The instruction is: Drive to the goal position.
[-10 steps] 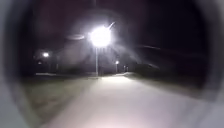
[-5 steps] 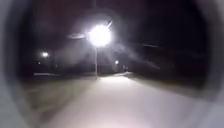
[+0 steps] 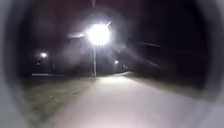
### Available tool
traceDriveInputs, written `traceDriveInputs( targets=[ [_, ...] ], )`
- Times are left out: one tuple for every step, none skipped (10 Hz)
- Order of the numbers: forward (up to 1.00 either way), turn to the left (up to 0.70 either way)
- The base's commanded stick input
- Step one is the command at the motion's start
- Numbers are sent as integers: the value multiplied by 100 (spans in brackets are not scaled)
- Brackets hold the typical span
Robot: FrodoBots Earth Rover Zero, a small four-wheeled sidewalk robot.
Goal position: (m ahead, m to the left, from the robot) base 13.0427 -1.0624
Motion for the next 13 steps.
traceDriveInputs(
  targets=[
    [70, 0],
    [70, 0],
    [70, 0],
    [70, 0],
    [70, 0],
    [70, 0],
    [70, 0],
    [70, 0],
    [70, 0],
    [70, 0],
    [70, 0],
    [70, 0],
    [70, 0]
  ],
)
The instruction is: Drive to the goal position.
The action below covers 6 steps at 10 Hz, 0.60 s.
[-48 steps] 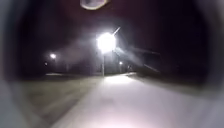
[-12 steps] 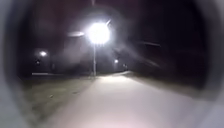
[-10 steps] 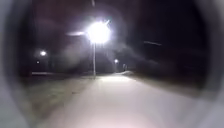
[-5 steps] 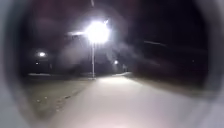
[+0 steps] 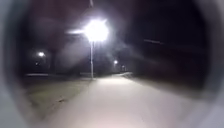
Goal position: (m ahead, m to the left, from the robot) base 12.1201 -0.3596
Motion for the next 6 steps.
traceDriveInputs(
  targets=[
    [70, 0],
    [70, 0],
    [70, 0],
    [70, 0],
    [70, 0],
    [70, 0]
  ],
)
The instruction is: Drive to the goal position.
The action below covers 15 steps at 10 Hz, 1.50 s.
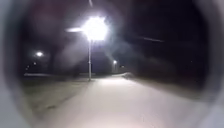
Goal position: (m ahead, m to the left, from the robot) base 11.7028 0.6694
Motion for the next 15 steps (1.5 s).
traceDriveInputs(
  targets=[
    [70, 0],
    [70, 0],
    [70, 0],
    [70, 0],
    [70, 0],
    [70, 0],
    [70, 0],
    [70, 0],
    [70, 0],
    [70, 0],
    [70, 8],
    [70, 14],
    [70, 4],
    [70, 0],
    [70, 0]
  ],
)
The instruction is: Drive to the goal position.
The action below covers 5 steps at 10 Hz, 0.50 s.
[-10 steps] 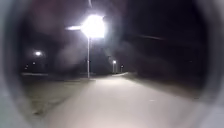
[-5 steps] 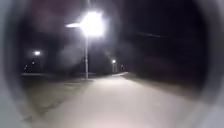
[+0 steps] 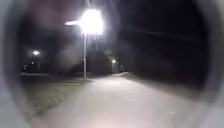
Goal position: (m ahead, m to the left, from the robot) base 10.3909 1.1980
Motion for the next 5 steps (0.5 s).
traceDriveInputs(
  targets=[
    [70, 0],
    [70, 0],
    [70, 0],
    [70, 0],
    [70, 0]
  ],
)
